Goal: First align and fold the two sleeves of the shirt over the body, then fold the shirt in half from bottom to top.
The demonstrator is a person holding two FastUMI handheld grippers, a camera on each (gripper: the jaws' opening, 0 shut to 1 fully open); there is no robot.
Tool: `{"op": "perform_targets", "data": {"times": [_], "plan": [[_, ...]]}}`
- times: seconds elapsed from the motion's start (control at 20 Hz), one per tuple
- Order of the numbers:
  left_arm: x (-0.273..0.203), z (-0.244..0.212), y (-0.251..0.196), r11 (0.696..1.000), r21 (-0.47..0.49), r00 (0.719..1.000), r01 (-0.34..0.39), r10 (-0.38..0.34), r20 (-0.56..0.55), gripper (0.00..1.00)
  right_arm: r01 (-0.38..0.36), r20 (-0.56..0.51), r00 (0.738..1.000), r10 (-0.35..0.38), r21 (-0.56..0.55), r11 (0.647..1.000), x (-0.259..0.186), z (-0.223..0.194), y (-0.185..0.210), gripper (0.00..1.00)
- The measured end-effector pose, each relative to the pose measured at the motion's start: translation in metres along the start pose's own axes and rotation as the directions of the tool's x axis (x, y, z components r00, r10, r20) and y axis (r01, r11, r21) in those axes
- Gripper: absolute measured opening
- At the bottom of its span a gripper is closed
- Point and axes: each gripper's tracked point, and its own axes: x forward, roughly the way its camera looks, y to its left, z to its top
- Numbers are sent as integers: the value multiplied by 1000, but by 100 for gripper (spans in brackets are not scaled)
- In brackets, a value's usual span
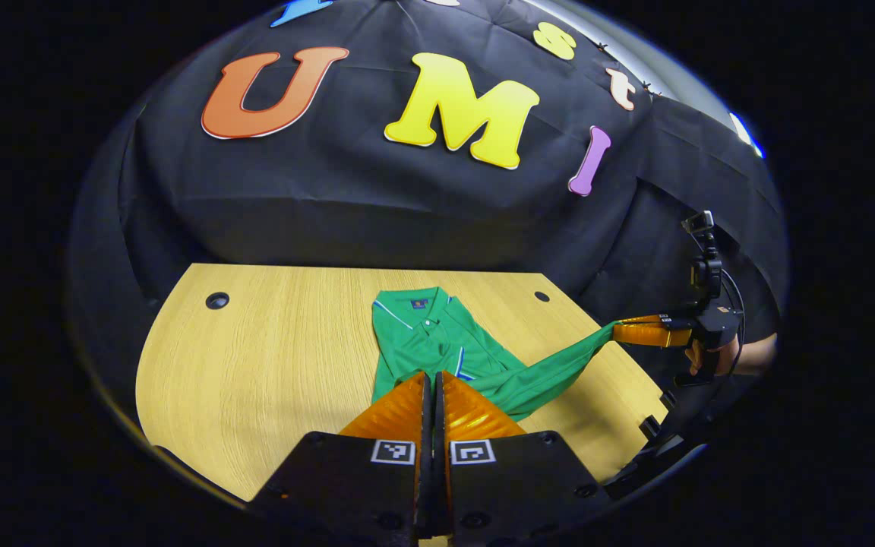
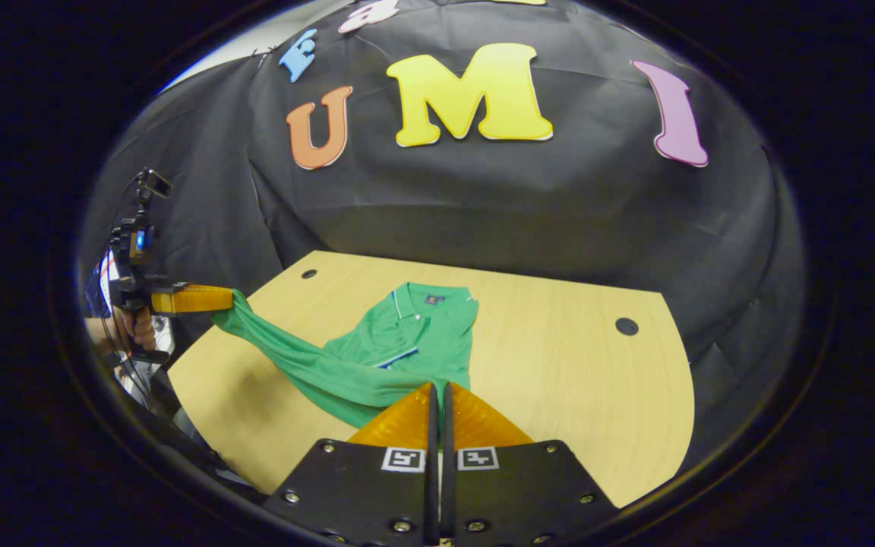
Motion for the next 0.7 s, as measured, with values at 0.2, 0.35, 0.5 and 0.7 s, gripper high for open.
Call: {"op": "perform_targets", "data": {"times": [0.2, 0.35, 0.5, 0.7], "plan": [[25, 40, 20, 1000, -3, 999, -16, 16, 51, 3, 16, 36, 999, -16, -7, 1000, 28, 38, -11, 1], [48, 69, 37, 999, -36, 996, -26, 30, 87, 3, 32, 63, 998, -31, -9, 999, 52, 65, -21, 1], [82, 83, 54, 997, -63, 994, -44, 49, 93, 3, 50, 80, 996, -50, -4, 999, 86, 84, -32, 1], [137, 76, 69, 998, -25, 997, -50, 52, 66, 3, 81, 82, 993, -84, 37, 996, 149, 96, -57, 1]]}}
